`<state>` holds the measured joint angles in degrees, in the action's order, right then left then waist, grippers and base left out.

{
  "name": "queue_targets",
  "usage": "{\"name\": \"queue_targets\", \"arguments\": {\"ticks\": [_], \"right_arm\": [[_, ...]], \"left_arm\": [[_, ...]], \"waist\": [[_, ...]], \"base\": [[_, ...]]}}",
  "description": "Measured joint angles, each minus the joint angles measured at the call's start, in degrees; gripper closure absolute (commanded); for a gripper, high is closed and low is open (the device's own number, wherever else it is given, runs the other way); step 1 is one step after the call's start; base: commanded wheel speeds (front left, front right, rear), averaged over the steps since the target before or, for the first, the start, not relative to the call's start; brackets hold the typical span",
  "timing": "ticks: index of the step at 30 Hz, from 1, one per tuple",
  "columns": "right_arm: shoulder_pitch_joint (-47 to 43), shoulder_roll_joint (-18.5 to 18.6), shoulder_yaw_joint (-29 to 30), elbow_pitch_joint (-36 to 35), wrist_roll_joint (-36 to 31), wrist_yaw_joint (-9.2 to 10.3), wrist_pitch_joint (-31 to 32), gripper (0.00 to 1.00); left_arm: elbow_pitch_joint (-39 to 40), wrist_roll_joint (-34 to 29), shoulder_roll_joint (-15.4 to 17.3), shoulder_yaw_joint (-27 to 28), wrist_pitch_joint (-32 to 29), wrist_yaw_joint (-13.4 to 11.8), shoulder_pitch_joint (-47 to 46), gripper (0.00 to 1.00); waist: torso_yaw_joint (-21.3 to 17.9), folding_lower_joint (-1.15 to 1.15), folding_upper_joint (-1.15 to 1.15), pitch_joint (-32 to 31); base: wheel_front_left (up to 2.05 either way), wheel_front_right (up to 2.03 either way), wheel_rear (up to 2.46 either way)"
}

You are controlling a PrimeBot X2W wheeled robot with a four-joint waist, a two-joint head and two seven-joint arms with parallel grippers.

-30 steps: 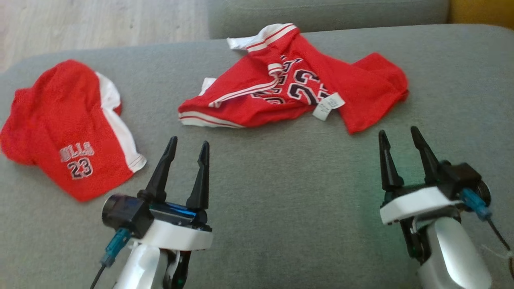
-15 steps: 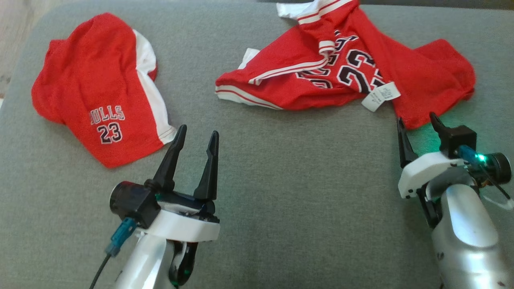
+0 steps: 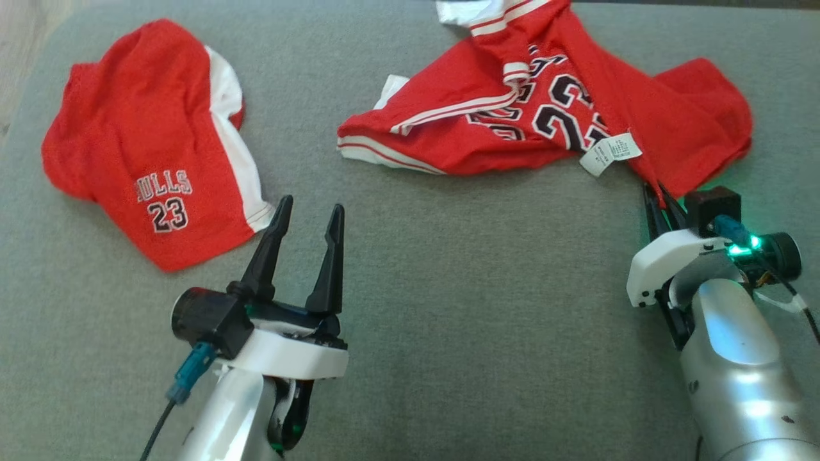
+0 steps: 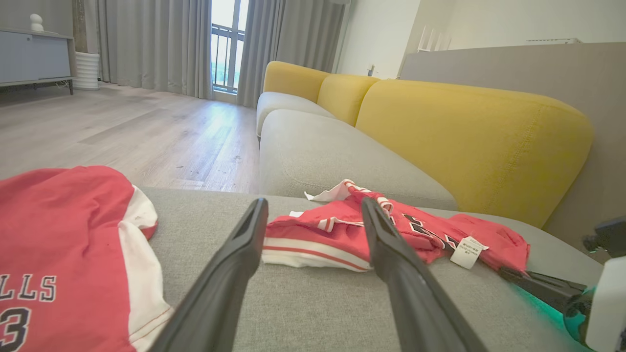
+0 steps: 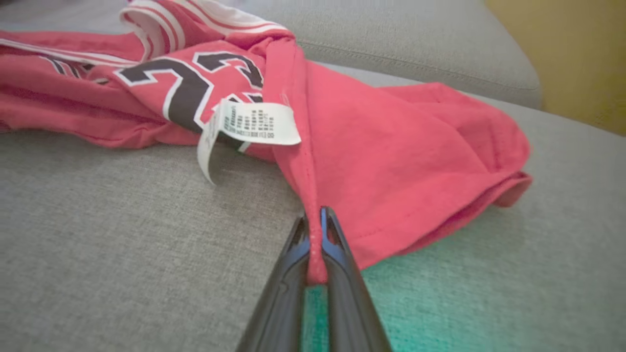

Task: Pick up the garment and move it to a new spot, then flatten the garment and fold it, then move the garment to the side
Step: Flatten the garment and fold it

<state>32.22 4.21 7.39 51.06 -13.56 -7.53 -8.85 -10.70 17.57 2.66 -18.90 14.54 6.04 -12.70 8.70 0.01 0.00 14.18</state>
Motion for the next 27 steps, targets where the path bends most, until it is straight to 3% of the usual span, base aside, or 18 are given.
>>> {"name": "queue_targets", "arguments": {"ticks": [5, 9, 18, 25, 27], "right_arm": [[-0.07, -0.29, -0.63, -0.41, -0.01, 0.00, -3.45, 1.00], [-0.51, -0.36, -2.72, -4.57, 1.34, 0.00, -4.88, 1.00], [-6.95, -0.47, -6.97, -23.58, 4.59, 0.00, -5.36, 1.00], [-9.03, 2.21, -7.81, -39.94, 6.11, 0.00, -0.20, 1.00], [-8.74, 2.88, -7.80, -41.59, 6.12, 0.00, 0.90, 1.00]], "left_arm": [[-0.36, -0.68, 0.01, 0.76, 0.00, 0.01, 0.53, 0.00], [-0.35, -1.03, 0.00, 1.23, 0.00, 0.03, 1.83, 0.00], [-0.05, -1.03, 0.02, 2.48, 0.00, 0.05, 3.88, 0.00], [0.68, -0.92, 0.02, 2.38, 0.00, 0.08, 3.97, 0.00], [0.75, -0.76, 0.02, 2.34, 0.00, 0.08, 3.96, 0.00]], "waist": [[-2.13, -0.01, 0.00, -2.56], [-4.10, -0.01, 0.00, -4.84], [-6.91, -0.02, 0.00, -9.33], [-5.20, -0.01, 0.00, -8.86], [-4.82, -0.02, 0.00, -8.51]], "base": [[0.00, 0.00, 0.00], [0.00, 0.00, 0.00], [0.00, 0.00, 0.00], [0.00, 0.00, 0.00], [0.00, 0.00, 0.00]]}}
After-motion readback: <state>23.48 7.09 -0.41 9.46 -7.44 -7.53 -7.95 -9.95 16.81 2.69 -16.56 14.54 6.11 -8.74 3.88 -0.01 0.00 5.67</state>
